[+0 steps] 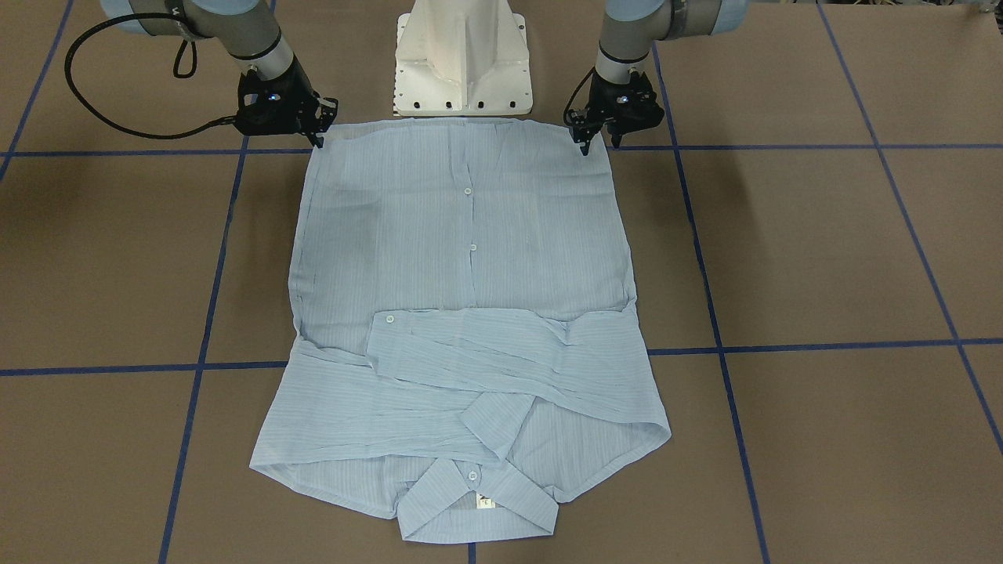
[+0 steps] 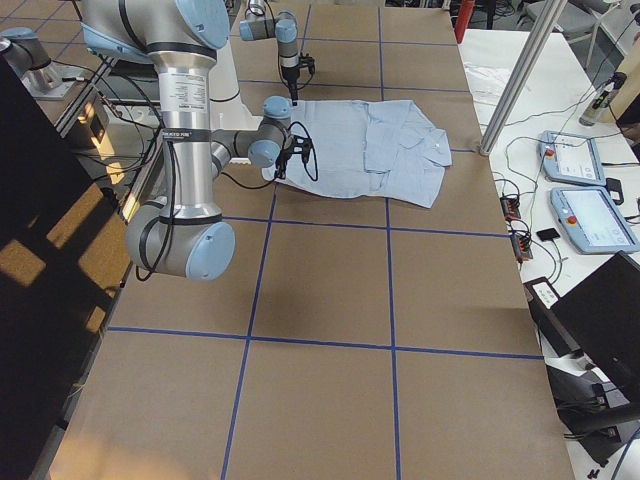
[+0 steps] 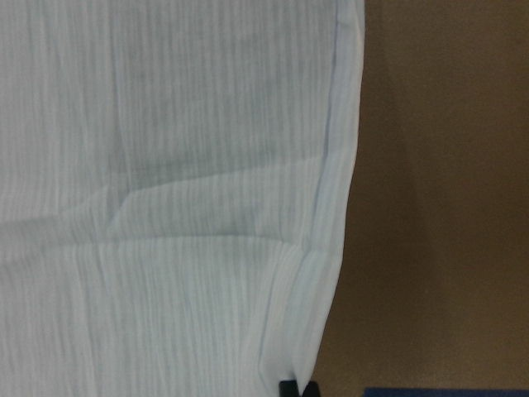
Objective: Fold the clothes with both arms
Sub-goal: 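Move the left gripper to its nearest hem corner while the right gripper holds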
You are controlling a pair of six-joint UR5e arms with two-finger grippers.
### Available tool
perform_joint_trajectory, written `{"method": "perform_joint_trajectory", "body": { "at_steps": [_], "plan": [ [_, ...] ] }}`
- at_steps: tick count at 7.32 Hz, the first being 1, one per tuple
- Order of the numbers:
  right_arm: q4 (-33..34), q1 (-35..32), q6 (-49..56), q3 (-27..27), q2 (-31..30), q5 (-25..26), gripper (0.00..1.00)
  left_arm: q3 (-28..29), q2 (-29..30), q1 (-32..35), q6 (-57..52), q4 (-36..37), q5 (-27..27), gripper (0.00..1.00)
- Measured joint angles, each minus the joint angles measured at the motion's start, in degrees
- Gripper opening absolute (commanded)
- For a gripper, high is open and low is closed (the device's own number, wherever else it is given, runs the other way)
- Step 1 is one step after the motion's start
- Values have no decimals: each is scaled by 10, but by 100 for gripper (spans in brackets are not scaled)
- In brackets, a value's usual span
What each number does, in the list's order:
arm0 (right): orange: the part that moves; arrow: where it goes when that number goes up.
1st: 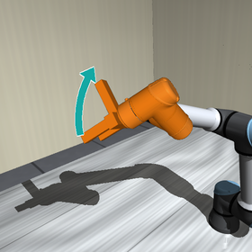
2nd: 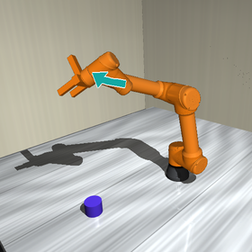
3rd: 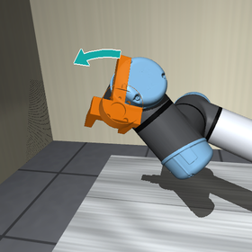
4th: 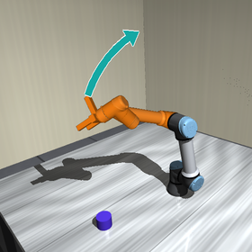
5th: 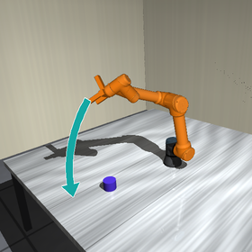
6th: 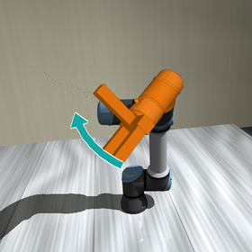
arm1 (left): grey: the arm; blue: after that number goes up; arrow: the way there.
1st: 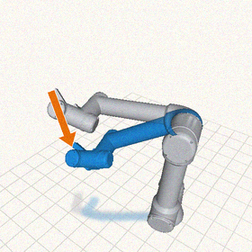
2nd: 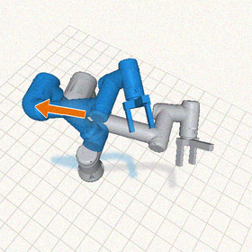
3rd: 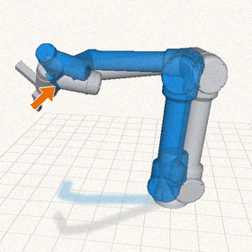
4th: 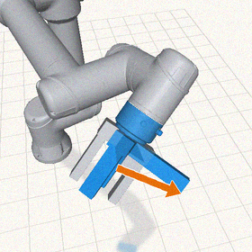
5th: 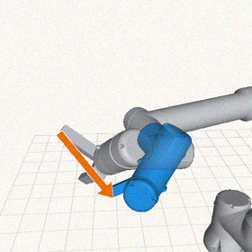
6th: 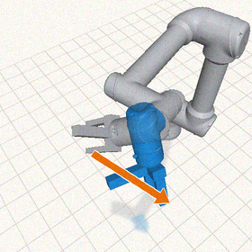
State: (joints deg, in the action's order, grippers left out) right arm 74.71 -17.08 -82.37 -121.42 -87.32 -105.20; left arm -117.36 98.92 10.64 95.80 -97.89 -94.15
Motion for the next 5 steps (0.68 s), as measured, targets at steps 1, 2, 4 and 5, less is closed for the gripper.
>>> {"method": "perform_joint_trajectory", "body": {
  "at_steps": [1,2,4,5],
  "plan": [
    [0,-3,0,-1,0,-1,0,1,-1,0,0,0,-1,41],
    [0,-6,0,-2,0,-2,0,1,-1,0,0,0,-1,37],
    [0,-11,0,-8,-3,-3,0,1,-1,-1,0,1,-3,22],
    [0,-12,0,-10,-4,-3,0,1,0,-1,-1,1,-3,9]
  ]
}}
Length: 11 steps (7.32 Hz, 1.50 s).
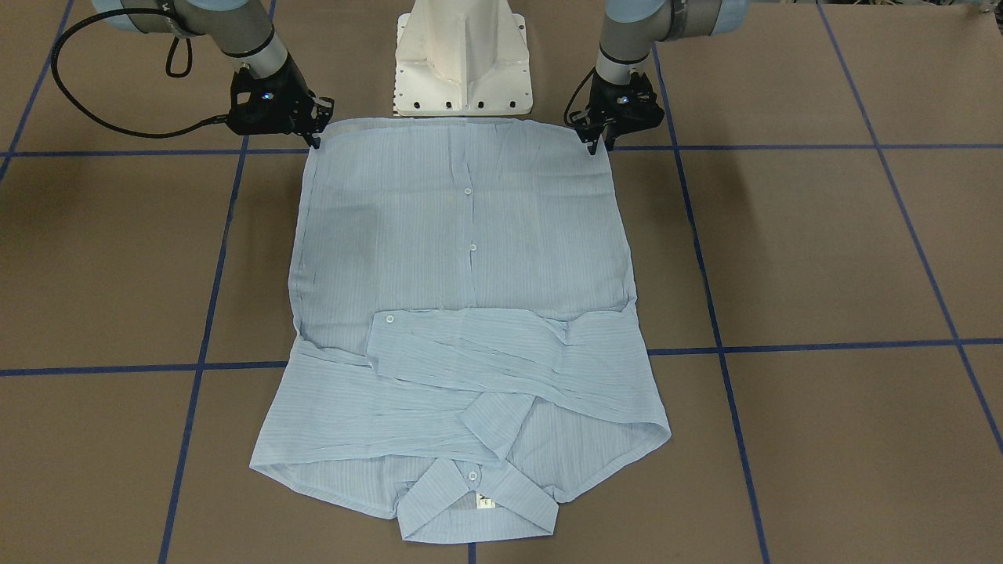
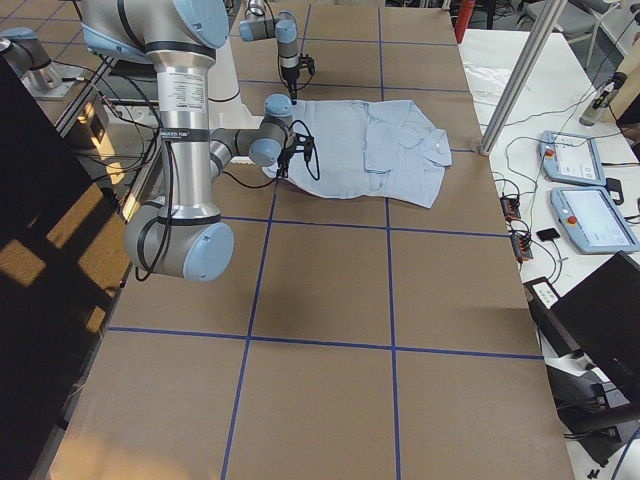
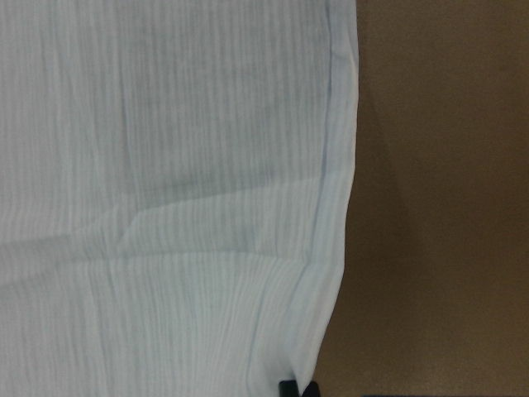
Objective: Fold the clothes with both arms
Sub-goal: 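Move the left gripper to its nearest hem corner while the right gripper holds, then grasp both hem corners and lift them up over the shirt toward the collar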
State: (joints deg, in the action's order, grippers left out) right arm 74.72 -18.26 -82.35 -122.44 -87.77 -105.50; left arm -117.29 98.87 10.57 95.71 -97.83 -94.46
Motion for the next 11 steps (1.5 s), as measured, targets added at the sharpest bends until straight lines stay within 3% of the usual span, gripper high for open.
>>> {"method": "perform_joint_trajectory", "body": {
  "at_steps": [1,4,7,11],
  "plan": [
    [0,0,0,0,-1,0,0,0,0,0,-1,0,0,0],
    [0,-3,0,-1,-2,-4,0,-7,0,1,-4,0,-2,0],
    [-2,-53,0,-1,4,-60,0,-19,0,18,-18,0,-15,0],
    [-5,-91,3,-4,15,-98,0,-44,-15,91,-138,4,-48,0]
  ]
}}
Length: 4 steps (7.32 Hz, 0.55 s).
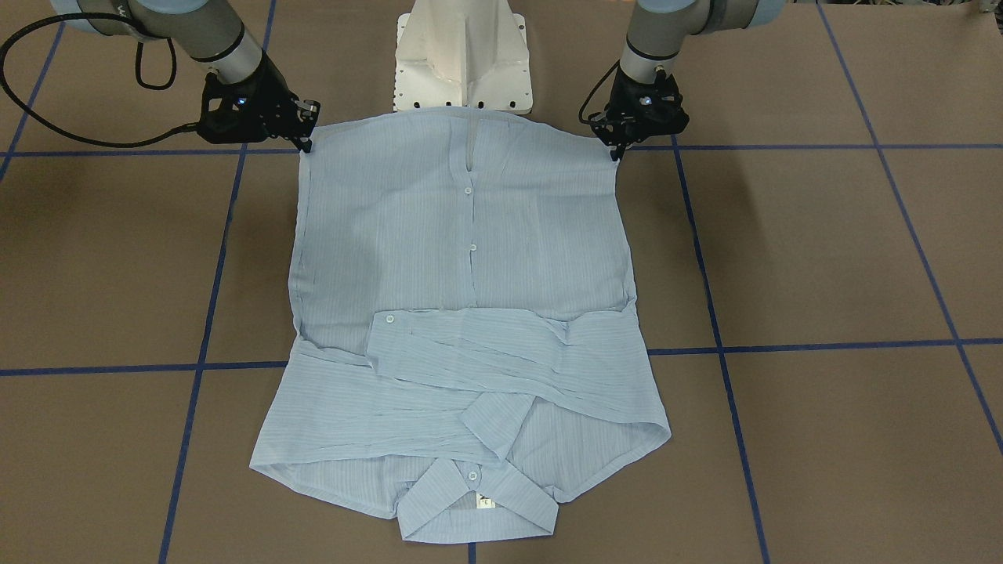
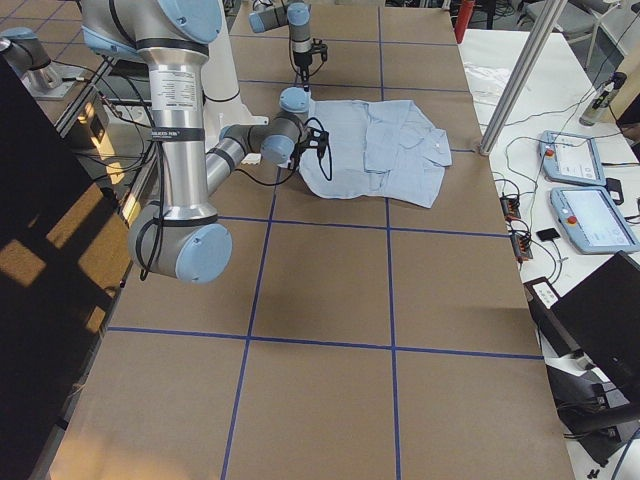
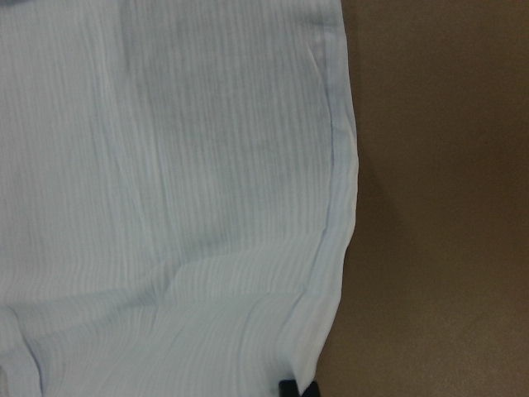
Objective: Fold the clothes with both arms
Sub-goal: 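Grasp both hem corners and lift them up over the shirt toward the collar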
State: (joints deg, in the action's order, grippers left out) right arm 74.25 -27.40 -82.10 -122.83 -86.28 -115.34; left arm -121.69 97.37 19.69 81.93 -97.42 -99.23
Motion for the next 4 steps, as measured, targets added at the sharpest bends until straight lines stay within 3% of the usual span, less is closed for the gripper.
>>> {"method": "perform_joint_trajectory", "body": {
  "at_steps": [4],
  "plan": [
    [-1,-80,7,-4,0,-77,0,-16,1,23,-28,0,-20,0]
  ]
}}
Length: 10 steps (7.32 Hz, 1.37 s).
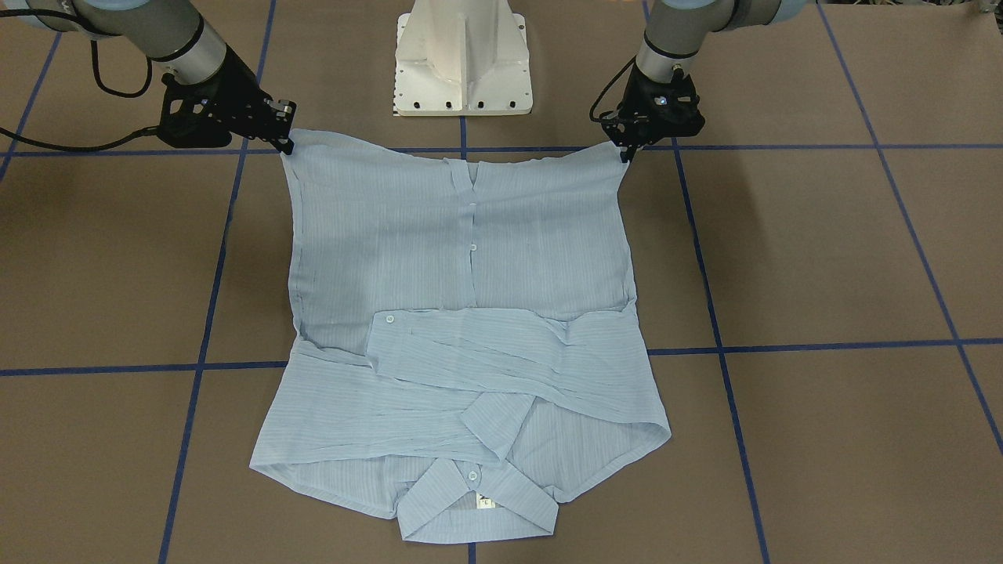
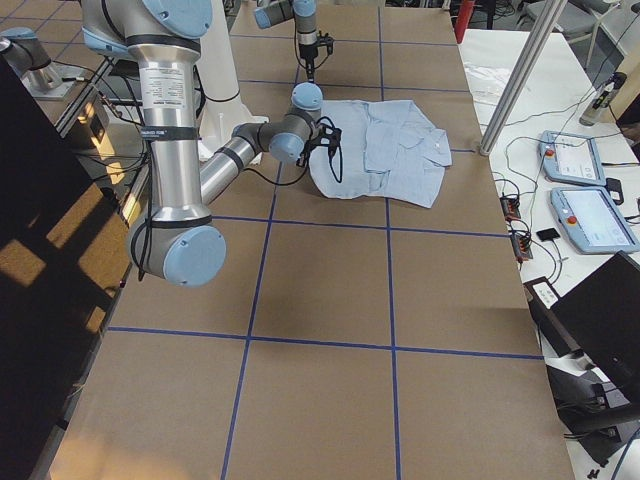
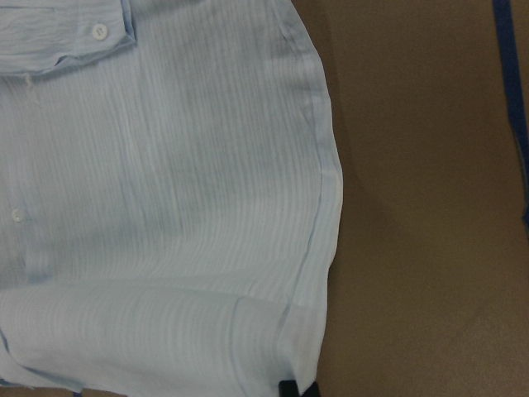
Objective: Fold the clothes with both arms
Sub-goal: 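Grasp both hem corners and lift them up over the shirt toward the collar, then lay the hem down near the collar and open both grippers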
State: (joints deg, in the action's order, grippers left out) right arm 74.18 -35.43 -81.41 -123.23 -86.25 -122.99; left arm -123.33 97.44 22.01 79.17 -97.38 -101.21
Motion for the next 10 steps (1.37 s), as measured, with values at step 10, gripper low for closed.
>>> {"method": "perform_joint_trajectory", "body": {
  "at_steps": [10],
  "plan": [
    [4,-190,12,182,212,-54,0,150,176,274,-94,-32,-139,0]
  ]
}}
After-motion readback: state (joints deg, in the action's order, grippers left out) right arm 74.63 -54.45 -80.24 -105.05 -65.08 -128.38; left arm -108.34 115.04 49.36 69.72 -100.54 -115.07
